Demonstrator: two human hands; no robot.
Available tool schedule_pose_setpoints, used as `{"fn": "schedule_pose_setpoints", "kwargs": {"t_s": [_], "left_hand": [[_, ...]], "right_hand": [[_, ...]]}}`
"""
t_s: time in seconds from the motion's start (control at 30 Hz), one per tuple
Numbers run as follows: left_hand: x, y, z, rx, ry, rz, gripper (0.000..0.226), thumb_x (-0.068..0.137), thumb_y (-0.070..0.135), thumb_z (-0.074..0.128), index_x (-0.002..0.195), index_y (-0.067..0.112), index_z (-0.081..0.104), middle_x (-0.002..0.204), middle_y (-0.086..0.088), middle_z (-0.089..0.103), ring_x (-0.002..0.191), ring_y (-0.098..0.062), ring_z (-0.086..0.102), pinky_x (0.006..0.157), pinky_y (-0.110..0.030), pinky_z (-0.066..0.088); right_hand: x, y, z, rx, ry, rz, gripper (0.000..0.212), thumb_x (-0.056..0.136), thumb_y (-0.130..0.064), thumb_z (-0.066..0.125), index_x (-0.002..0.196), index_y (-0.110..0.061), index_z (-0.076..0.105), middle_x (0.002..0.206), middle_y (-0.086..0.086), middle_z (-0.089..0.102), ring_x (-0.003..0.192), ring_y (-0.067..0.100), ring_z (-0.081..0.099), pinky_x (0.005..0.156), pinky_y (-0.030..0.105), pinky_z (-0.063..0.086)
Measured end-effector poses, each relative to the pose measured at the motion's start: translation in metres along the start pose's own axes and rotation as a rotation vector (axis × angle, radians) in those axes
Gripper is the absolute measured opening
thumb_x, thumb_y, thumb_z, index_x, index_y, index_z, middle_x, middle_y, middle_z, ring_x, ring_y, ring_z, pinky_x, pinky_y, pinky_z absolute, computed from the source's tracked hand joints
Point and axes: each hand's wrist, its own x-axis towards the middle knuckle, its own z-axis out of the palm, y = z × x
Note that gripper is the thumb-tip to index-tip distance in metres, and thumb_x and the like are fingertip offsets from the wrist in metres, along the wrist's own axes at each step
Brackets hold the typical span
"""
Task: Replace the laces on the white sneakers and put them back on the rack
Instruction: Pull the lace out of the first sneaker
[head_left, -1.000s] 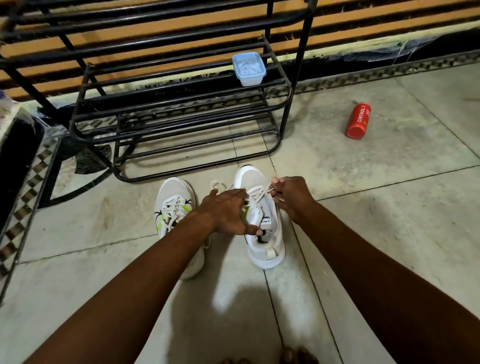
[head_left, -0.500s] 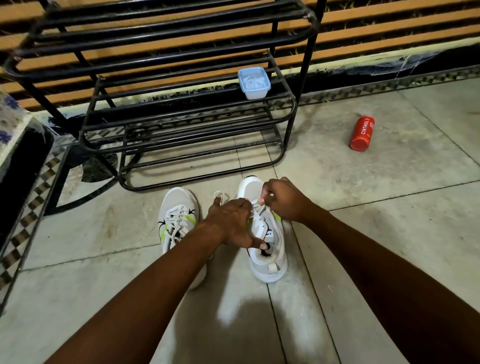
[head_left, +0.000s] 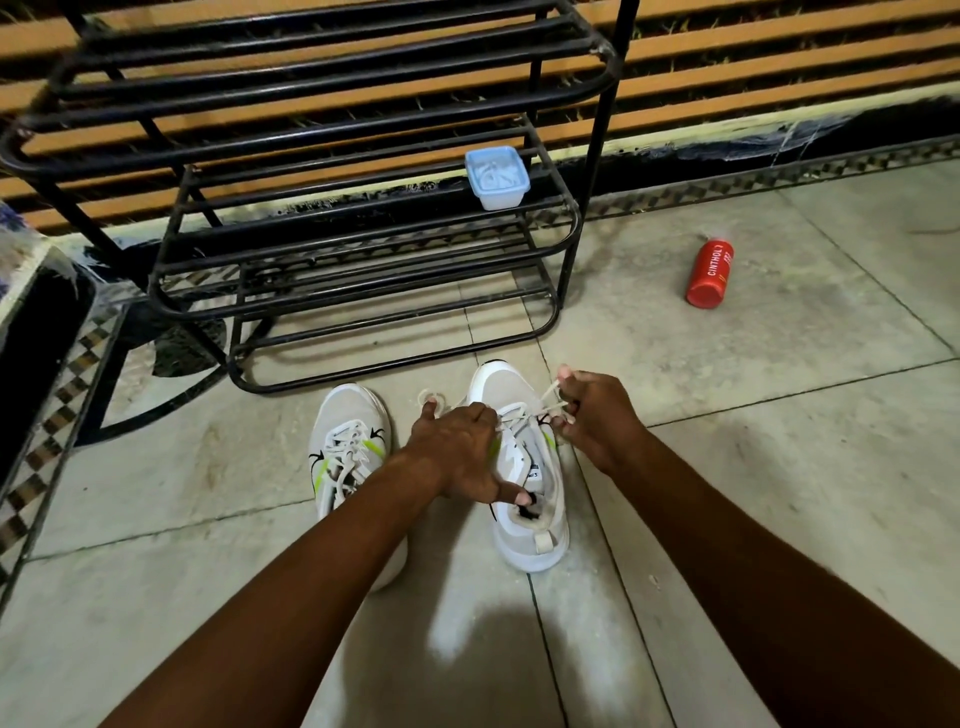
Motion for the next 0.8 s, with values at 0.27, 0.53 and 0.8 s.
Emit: {"fn": "schedule_pose_setpoints", "kwargs": {"t_s": [0.27, 0.53, 0.8], "left_hand": [[-0.001, -0.001, 0.000, 0.009, -0.016, 0.006, 0.127, 0.062, 0.099, 0.052, 0.158, 0.020, 0.026, 0.162, 0.003, 0.033, 0.151, -0.021, 0.030, 0.124, -0.062, 0.007], [-0.004, 0.001, 0.000, 0.001, -0.039, -0.020, 0.128, 0.062, 0.098, 0.055, 0.158, 0.020, 0.023, 0.164, 0.004, 0.031, 0.153, -0.020, 0.027, 0.125, -0.060, 0.007], [-0.004, 0.004, -0.003, 0.039, -0.067, -0.031, 0.130, 0.064, 0.096, 0.056, 0.160, 0.017, 0.020, 0.165, 0.001, 0.029, 0.154, -0.022, 0.025, 0.125, -0.060, 0.005]], "right_hand": [[-0.012, 0.001, -0.010, 0.211, -0.029, 0.030, 0.031, 0.108, -0.021, 0.048, 0.080, -0.008, 0.049, 0.072, 0.007, 0.060, 0.055, 0.014, 0.047, 0.049, 0.025, 0.032], [0.007, -0.006, -0.025, -0.796, -0.182, -0.330, 0.018, 0.098, -0.012, 0.051, 0.081, -0.018, 0.050, 0.065, -0.005, 0.057, 0.055, 0.015, 0.049, 0.053, 0.027, 0.041], [0.009, -0.021, -0.025, -1.450, -0.511, -0.704, 0.014, 0.081, -0.021, 0.057, 0.071, -0.032, 0.055, 0.084, -0.011, 0.045, 0.086, 0.015, 0.042, 0.075, 0.039, 0.043]]}}
